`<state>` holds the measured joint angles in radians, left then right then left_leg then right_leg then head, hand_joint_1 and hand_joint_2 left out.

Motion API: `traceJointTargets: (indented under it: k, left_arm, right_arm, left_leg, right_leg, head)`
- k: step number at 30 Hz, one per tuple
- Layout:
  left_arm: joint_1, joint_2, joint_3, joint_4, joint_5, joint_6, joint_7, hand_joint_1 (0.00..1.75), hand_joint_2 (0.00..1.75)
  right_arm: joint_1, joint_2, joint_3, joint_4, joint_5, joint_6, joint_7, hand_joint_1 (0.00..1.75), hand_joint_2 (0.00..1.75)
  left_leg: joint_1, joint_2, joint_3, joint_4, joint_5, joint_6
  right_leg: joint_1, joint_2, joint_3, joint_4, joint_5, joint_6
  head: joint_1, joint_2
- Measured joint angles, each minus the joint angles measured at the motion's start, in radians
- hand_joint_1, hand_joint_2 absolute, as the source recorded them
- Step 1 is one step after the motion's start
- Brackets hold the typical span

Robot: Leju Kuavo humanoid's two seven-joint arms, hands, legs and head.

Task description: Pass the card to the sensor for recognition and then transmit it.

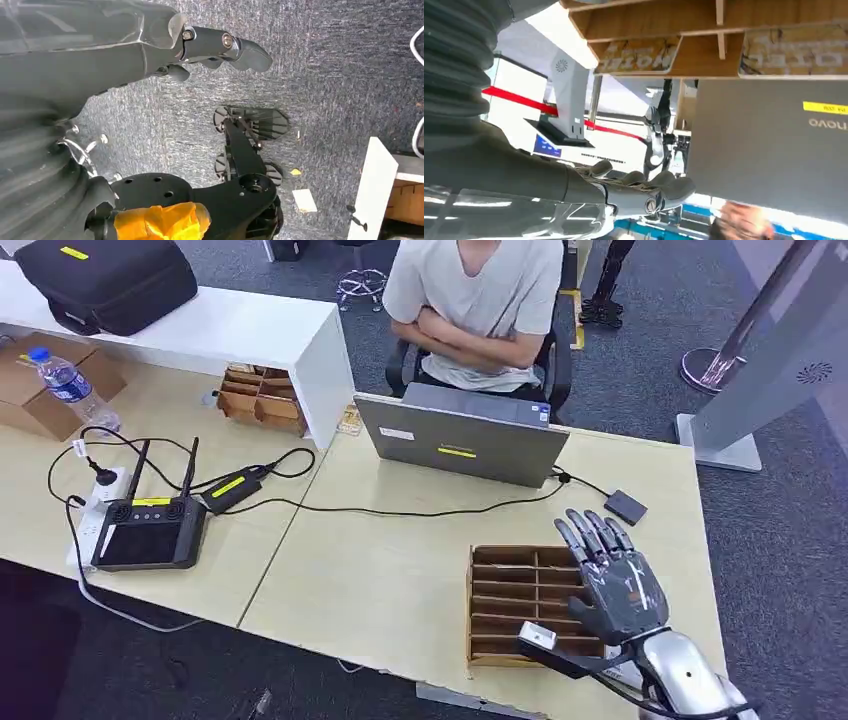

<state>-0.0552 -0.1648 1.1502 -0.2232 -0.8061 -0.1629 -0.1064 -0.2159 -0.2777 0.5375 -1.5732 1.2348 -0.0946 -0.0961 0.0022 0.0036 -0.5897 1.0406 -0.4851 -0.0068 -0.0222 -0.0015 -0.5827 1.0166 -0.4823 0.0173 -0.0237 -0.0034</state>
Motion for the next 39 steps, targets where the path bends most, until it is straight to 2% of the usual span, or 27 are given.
traceJointTargets:
  k: [18, 39]
  left_arm:
    - [0.0, 0.0, 0.005, 0.0, -0.006, -0.002, 0.0, 0.0, 1.75]
    - [-0.002, 0.0, 0.005, 0.0, -0.026, -0.008, 0.001, 0.0, 1.75]
  right_arm:
    - [0.007, 0.004, -0.013, -0.022, 0.0, 0.005, -0.011, 0.0, 1.75]
    - [-0.037, 0.066, -0.017, 0.122, 0.026, -0.003, 0.003, 0.0, 1.75]
  left_leg:
    - [0.0, 0.0, 0.0, 0.0, 0.0, 0.0]
    - [0.0, 0.0, 0.001, 0.0, 0.0, 0.0]
  right_leg:
    - [0.0, 0.0, 0.0, 0.0, 0.0, 0.0]
    - [0.0, 0.0, 0.001, 0.0, 0.0, 0.0]
  head:
    - [0.0, 0.0]
    - [0.0, 0.0]
